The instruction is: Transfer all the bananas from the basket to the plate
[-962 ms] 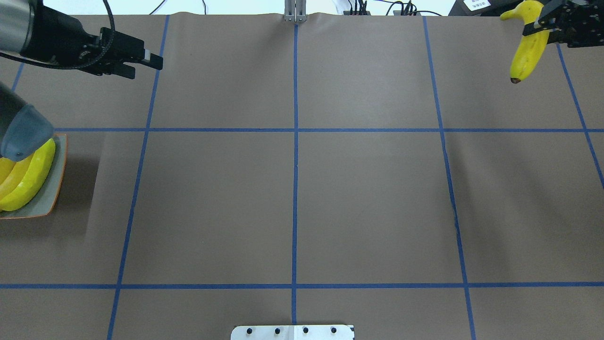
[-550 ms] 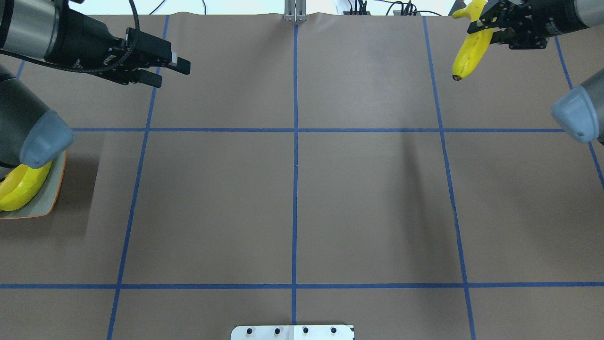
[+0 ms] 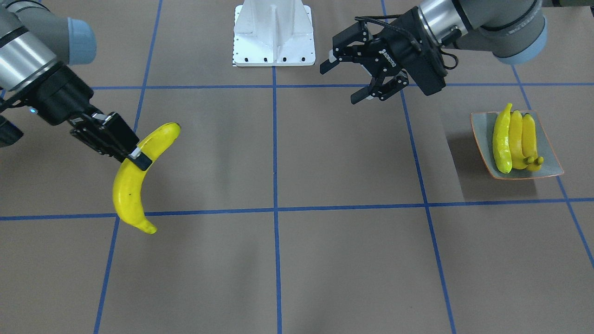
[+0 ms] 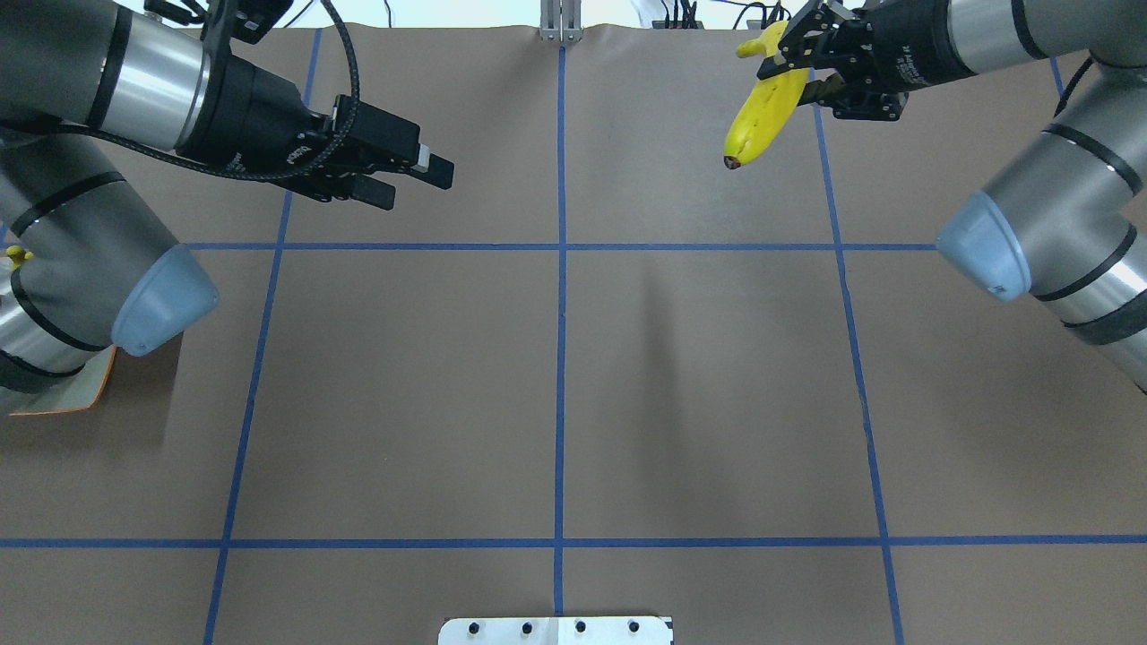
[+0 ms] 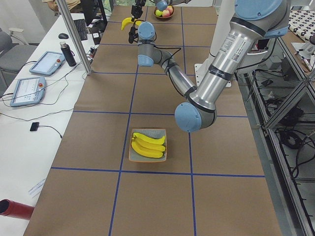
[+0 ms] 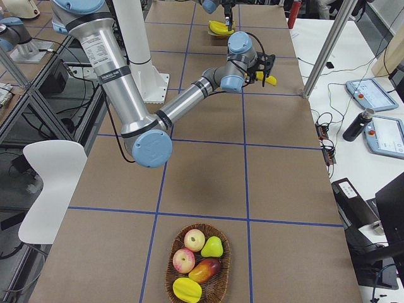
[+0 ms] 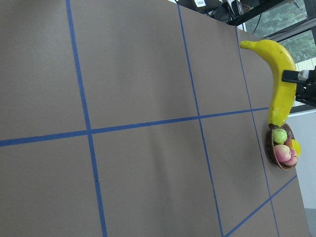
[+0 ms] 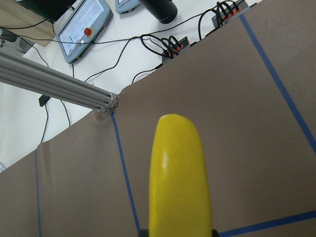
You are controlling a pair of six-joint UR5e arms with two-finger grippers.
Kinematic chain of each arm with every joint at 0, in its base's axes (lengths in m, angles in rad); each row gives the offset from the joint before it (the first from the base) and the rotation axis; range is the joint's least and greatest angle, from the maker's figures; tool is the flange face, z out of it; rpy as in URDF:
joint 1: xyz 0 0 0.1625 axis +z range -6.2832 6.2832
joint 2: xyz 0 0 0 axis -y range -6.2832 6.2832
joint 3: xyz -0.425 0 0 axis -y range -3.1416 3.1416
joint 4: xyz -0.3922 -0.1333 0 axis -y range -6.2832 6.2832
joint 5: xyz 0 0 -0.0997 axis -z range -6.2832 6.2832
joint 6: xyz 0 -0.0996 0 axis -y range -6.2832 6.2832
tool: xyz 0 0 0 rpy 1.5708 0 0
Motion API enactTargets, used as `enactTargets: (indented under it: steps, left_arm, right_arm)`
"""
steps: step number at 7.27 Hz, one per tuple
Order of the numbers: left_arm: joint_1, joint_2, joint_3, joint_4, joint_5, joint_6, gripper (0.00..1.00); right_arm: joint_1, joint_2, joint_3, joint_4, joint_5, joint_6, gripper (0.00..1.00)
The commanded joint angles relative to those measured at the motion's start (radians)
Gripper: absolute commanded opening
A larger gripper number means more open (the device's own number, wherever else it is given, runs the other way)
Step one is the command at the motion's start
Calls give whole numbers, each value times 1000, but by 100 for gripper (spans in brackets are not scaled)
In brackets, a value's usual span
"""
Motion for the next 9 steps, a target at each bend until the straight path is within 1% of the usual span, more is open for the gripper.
enactTargets:
  steps: [1,2,3,4,5,6,8,9]
  left_arm:
    - [42,-28,-2,-1,-1,-1,100]
    - [77,-40,0,-22,1,-1,100]
    - [96,-45,0,-22,1,-1,100]
    - [98,-45,0,-22,1,-1,100]
    - [98,-43,0,-22,1,-1,100]
    - [101,-43,-2,-22,1,-2,100]
    - [101,-43,-8,-22,1,-7,100]
    - [102,-45,-8,-22,1,-7,100]
  right_arm:
    - [-93,41,14,1,-54,77,0]
    - [-124,53,25,-2,-56,91,0]
    - [-157,77,28,-2,-97,137,0]
    - [-206,88,49,-2,-159,158,0]
    - [-228,88,66,-3,-180,160,0]
    - [-239,88,68,-3,-181,161,0]
    - [-251,90,101,-3,-183,207,0]
    - [-271,91,109,-3,-203,209,0]
